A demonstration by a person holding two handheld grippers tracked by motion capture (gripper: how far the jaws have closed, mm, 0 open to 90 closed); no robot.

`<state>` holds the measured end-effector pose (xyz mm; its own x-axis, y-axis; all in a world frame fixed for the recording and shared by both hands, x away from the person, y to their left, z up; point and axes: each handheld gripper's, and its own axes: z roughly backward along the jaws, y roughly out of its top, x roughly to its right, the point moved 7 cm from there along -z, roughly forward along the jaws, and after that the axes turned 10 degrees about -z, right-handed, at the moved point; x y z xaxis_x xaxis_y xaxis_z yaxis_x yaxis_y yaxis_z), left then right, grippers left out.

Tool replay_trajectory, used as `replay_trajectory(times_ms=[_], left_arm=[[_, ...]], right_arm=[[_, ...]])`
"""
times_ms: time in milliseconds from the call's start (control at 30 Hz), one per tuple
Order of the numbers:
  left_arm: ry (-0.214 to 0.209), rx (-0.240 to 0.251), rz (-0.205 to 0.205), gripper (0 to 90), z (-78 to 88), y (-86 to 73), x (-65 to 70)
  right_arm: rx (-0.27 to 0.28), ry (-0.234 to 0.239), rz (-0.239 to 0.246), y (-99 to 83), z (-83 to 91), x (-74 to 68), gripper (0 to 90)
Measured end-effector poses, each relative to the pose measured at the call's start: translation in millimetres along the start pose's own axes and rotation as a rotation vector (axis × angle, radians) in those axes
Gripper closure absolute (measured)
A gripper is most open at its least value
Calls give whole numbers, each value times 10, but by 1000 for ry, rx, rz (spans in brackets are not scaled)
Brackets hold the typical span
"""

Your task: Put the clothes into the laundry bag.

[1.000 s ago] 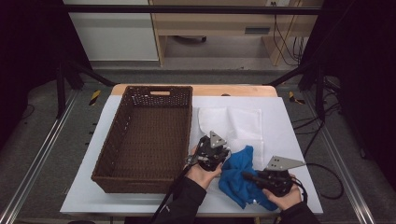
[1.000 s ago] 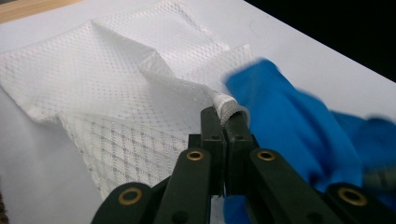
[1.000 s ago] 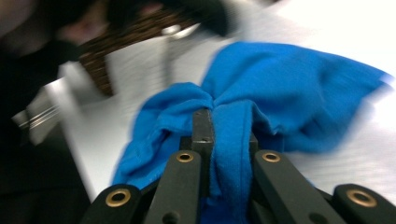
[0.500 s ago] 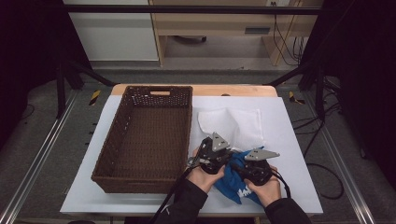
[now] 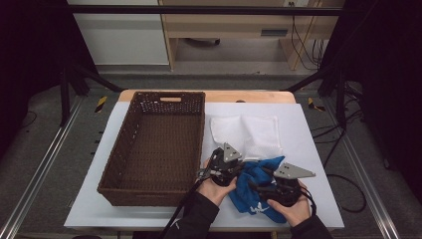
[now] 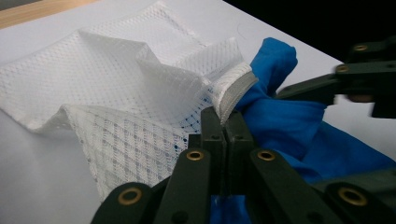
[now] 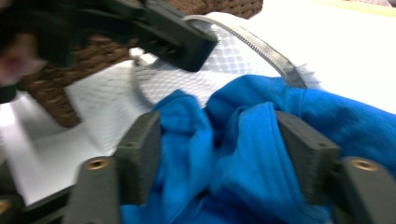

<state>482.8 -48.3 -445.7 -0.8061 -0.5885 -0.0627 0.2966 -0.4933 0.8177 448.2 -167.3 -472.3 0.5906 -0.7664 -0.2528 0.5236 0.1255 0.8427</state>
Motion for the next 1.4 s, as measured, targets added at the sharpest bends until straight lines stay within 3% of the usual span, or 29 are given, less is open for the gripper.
replay_trajectory(times_ms=[100,167,233,367,433,500,533,600,700,800,1033,1100,1200,1267,1367,1400], left_arm=[[1,1,-4,893,10,-1,-13],[2,6,2,893,6,7,-11],[0,4,-1,893,4,10,-11],[1,10,0,893,9,20,-8],[-2,12,3,893,14,25,-5],[-2,14,1,893,17,31,4],[-3,16,2,893,18,33,9],[-3,17,-4,893,21,38,11],[-3,20,-6,893,22,45,23],[-2,24,-10,893,27,51,30],[6,51,-16,893,83,88,34],[8,53,-19,893,96,95,32],[6,53,-20,893,109,105,33],[2,53,-19,893,113,108,39],[4,49,-18,893,94,102,31],[5,44,-17,893,81,97,22]], right_arm=[[-12,-7,10,-97,125,-19,196],[-35,-16,13,-191,152,-22,159],[-76,-26,7,-289,119,-20,117],[-152,-39,4,-388,-34,18,129],[-173,-43,17,-399,-89,26,217],[-199,-54,35,-417,-131,41,394],[-226,-55,33,-428,-141,49,533],[-251,-38,14,-425,-145,46,687],[-268,-39,-5,-393,-143,53,794],[-244,-38,-25,-344,-152,68,806],[-21,15,-126,-19,-161,99,812],[18,14,-128,58,-206,100,811],[43,-36,-117,136,-348,148,807],[41,-66,-152,137,-449,224,803],[30,-85,-200,124,-568,333,782],[19,-70,-198,113,-600,337,767]])
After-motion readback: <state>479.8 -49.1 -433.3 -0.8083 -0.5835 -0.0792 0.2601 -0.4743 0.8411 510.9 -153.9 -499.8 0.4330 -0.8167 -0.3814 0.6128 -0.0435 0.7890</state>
